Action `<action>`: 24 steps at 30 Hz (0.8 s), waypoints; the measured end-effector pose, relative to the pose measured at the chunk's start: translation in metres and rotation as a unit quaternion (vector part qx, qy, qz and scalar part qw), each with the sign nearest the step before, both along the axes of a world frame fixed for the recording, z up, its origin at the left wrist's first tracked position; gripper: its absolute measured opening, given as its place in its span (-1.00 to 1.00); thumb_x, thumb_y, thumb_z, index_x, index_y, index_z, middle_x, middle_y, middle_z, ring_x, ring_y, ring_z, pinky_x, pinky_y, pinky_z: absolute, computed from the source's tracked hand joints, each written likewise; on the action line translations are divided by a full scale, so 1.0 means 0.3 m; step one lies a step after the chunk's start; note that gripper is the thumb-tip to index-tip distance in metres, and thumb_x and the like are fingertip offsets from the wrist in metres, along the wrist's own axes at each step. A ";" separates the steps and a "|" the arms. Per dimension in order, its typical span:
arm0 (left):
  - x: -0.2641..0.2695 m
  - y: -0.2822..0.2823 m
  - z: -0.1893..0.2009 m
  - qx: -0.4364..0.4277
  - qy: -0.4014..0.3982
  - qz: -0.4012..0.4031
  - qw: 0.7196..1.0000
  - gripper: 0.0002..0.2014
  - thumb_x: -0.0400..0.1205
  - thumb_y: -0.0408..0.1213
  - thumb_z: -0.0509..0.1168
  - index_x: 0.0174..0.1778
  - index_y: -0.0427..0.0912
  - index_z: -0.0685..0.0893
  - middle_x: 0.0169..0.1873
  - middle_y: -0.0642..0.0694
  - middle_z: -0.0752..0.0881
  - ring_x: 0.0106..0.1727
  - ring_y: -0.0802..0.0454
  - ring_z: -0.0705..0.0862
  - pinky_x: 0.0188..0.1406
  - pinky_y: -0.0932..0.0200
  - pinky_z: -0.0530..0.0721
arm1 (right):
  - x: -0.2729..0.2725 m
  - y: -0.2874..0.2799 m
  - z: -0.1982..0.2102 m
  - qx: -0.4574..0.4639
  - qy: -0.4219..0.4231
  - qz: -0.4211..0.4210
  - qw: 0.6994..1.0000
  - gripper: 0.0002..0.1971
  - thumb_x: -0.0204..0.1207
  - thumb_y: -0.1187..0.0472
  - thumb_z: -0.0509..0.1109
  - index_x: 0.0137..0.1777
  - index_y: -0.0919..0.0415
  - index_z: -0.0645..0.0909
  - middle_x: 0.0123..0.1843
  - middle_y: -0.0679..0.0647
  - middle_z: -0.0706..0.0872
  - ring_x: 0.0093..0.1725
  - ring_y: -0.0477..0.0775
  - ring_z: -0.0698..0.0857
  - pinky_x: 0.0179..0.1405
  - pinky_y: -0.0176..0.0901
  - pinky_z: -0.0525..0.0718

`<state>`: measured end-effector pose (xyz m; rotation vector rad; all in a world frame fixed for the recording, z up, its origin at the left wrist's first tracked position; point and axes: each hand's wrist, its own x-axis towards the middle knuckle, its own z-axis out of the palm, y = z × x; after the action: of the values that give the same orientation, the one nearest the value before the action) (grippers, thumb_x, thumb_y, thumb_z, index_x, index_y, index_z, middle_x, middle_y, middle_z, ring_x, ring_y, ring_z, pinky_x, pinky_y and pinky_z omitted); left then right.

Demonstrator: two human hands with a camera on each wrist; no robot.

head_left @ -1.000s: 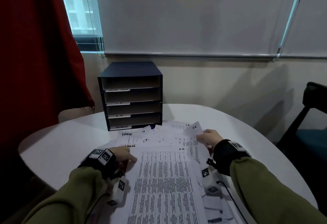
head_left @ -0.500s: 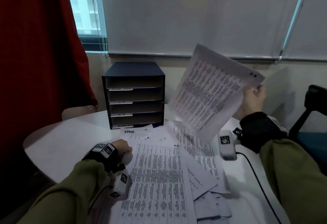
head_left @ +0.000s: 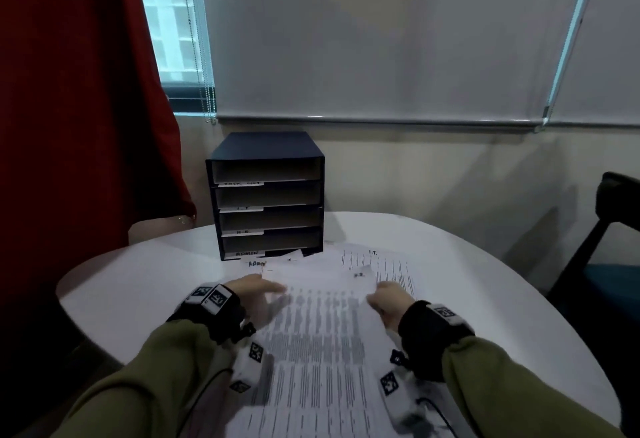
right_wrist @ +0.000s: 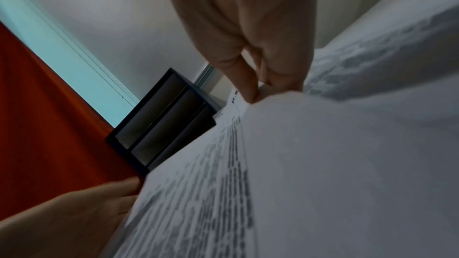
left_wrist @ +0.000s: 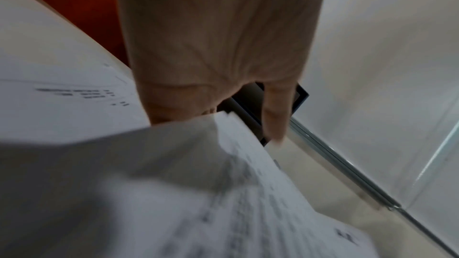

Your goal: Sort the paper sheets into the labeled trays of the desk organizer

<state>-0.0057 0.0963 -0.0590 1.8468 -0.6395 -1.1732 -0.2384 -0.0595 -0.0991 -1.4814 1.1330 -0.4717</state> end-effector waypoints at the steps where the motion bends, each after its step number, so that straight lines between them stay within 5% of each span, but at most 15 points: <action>1: 0.001 -0.003 0.000 0.004 -0.037 -0.031 0.999 -0.42 0.20 -0.21 0.58 0.09 -0.40 0.64 -0.03 -0.40 0.67 0.02 -0.33 0.64 0.08 -0.22 0.62 | 0.013 0.034 0.013 0.010 -0.019 -0.006 1.000 -0.64 0.44 0.52 0.19 0.25 0.43 0.53 0.22 0.42 0.64 0.07 0.21 0.66 0.13 0.10 0.67; 2: 0.004 0.003 0.009 0.015 -0.067 -0.050 0.996 -0.38 0.06 -0.25 0.57 0.04 -0.39 0.64 -0.07 -0.38 0.69 -0.03 -0.31 0.64 0.13 -0.31 0.63 | 0.021 0.053 0.019 0.003 -0.028 -0.016 0.999 -0.59 0.39 0.50 0.19 0.26 0.43 0.52 0.11 0.36 0.68 0.01 0.23 0.69 0.05 0.09 0.69; 4: 0.012 0.003 0.031 -0.033 -0.073 -0.042 0.996 -0.37 0.11 -0.35 0.51 0.14 -0.39 0.62 0.00 -0.40 0.71 -0.01 -0.32 0.67 0.21 -0.40 0.58 | 0.002 0.077 0.061 -0.017 -0.045 -0.049 0.998 -0.55 0.32 0.43 0.28 0.27 0.33 0.51 0.06 0.29 0.69 -0.12 0.20 0.73 -0.09 0.07 0.77; 7: -0.102 0.060 0.182 -0.168 -0.024 0.010 0.985 -0.69 0.49 -0.65 0.28 0.14 -0.37 0.59 0.01 -0.35 0.71 0.05 -0.28 0.68 0.14 -0.17 0.65 | -0.061 0.103 0.159 0.066 -0.118 0.002 0.991 -0.69 0.44 0.36 0.47 0.17 0.36 0.56 -0.18 0.18 0.60 -0.34 0.07 0.58 -0.36 -0.18 0.53; 10: -0.169 0.073 0.303 -0.308 -0.061 0.047 0.948 -0.65 0.57 -0.62 0.24 0.23 -0.25 0.54 0.10 -0.24 0.71 0.12 -0.17 0.69 0.09 0.01 0.69 | -0.094 0.107 0.301 0.103 -0.239 0.075 0.963 -0.79 0.52 0.31 0.43 0.13 0.34 0.66 -0.20 0.12 0.74 -0.27 0.08 0.74 -0.31 -0.16 0.70; 14: -0.262 0.078 0.458 -0.430 -0.203 0.110 0.873 -0.68 0.67 -0.44 0.18 0.24 0.02 0.40 0.07 -0.05 0.67 0.11 -0.01 0.68 0.11 0.07 0.68 | -0.072 0.136 0.508 -0.062 -0.362 0.041 0.929 -0.84 0.60 0.36 0.30 0.09 0.30 0.68 -0.07 0.10 0.85 -0.11 0.07 0.84 -0.17 -0.10 0.80; 18: -0.341 0.068 0.480 -0.426 -0.342 0.224 0.807 -0.69 0.66 -0.40 0.11 0.30 -0.13 0.29 -0.08 -0.14 0.66 -0.12 -0.15 0.70 -0.11 -0.03 0.73 | -0.036 0.203 0.548 -0.179 -0.358 -0.028 0.916 -0.86 0.65 0.30 0.26 -0.07 0.14 0.64 -0.25 -0.05 0.84 -0.26 -0.07 0.81 -0.24 -0.15 0.78; 24: -0.336 0.026 0.226 -0.309 -0.298 0.215 0.877 -0.66 0.67 -0.36 0.09 0.33 -0.05 0.22 0.00 -0.10 0.68 -0.27 -0.05 0.65 -0.37 0.13 0.62 | -0.003 0.250 0.303 -0.162 -0.247 -0.074 0.952 -0.87 0.62 0.33 0.27 0.03 0.09 0.44 -0.05 0.03 0.67 -0.05 0.11 0.70 0.07 0.09 0.69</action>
<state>-0.1064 0.1041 0.0088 1.6346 -0.7705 -0.0509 -0.2395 0.0154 -0.0083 -1.4429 0.7898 -1.1105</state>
